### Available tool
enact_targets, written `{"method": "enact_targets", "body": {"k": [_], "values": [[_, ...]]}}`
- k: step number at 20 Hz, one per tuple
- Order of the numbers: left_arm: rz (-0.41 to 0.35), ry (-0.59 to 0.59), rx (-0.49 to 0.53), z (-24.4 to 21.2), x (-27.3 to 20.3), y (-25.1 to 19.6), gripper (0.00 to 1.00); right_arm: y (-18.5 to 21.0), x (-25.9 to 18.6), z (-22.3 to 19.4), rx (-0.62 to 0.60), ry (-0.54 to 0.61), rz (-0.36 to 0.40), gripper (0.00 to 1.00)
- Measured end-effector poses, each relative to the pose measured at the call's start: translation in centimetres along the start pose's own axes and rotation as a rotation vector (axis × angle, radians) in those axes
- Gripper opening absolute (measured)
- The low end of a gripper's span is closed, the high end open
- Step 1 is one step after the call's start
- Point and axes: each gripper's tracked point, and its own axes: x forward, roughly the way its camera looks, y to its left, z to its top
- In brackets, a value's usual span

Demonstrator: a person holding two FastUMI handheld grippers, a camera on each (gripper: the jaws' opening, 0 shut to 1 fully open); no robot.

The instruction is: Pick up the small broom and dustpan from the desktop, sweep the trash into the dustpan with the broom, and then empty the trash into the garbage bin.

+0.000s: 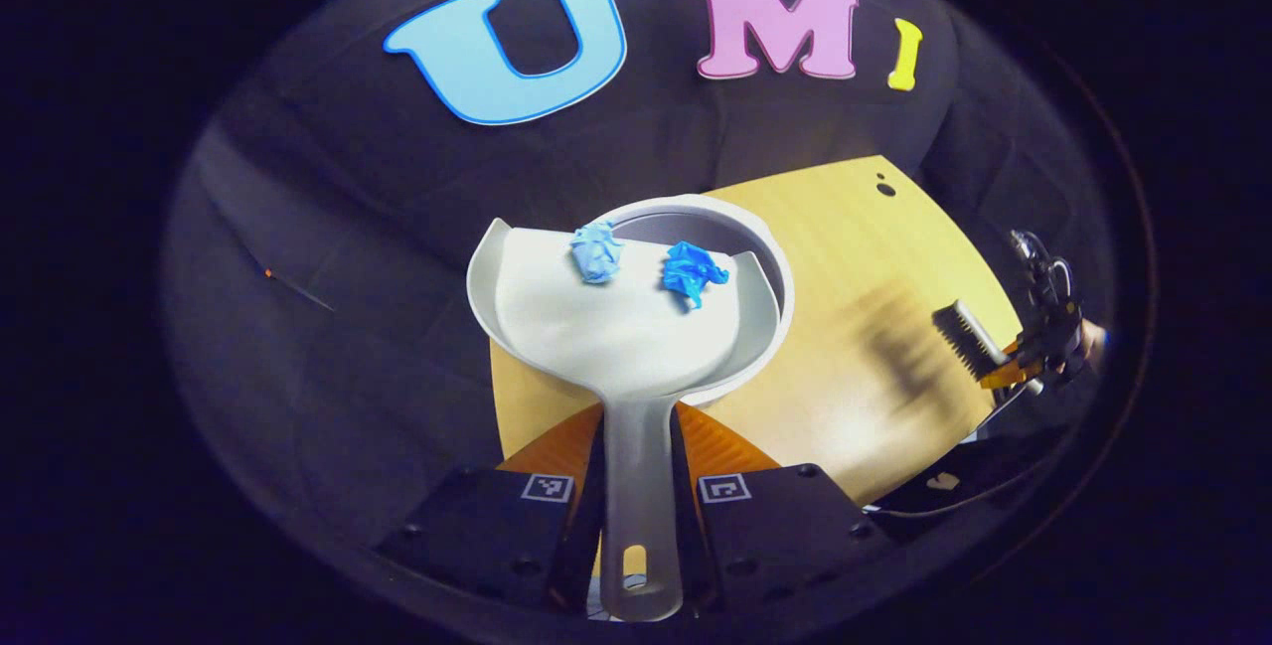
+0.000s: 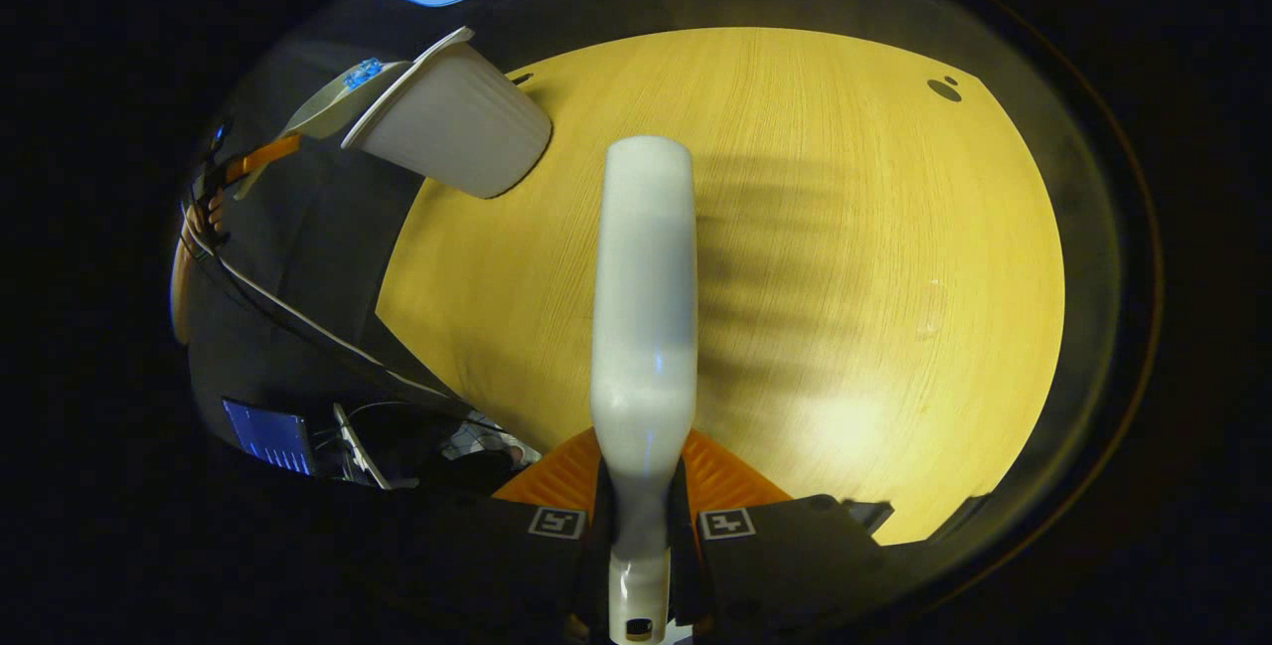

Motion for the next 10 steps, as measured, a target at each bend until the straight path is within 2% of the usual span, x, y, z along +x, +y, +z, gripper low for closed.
{"method": "enact_targets", "body": {"k": [2,5,10], "values": [[0.016,0.035,0.058,0.5,0.1,0.0,0.29,0.1,0.1,-0.1,0.011,-0.004,0.005,0.27],[0.042,0.078,0.117,1.2,0.4,0.6,0.30,-0.1,0.4,-0.5,0.040,-0.015,0.020,0.27],[0.106,0.126,0.153,1.2,0.5,2.3,0.29,0.0,0.7,-0.8,0.066,-0.027,0.014,0.27]]}}
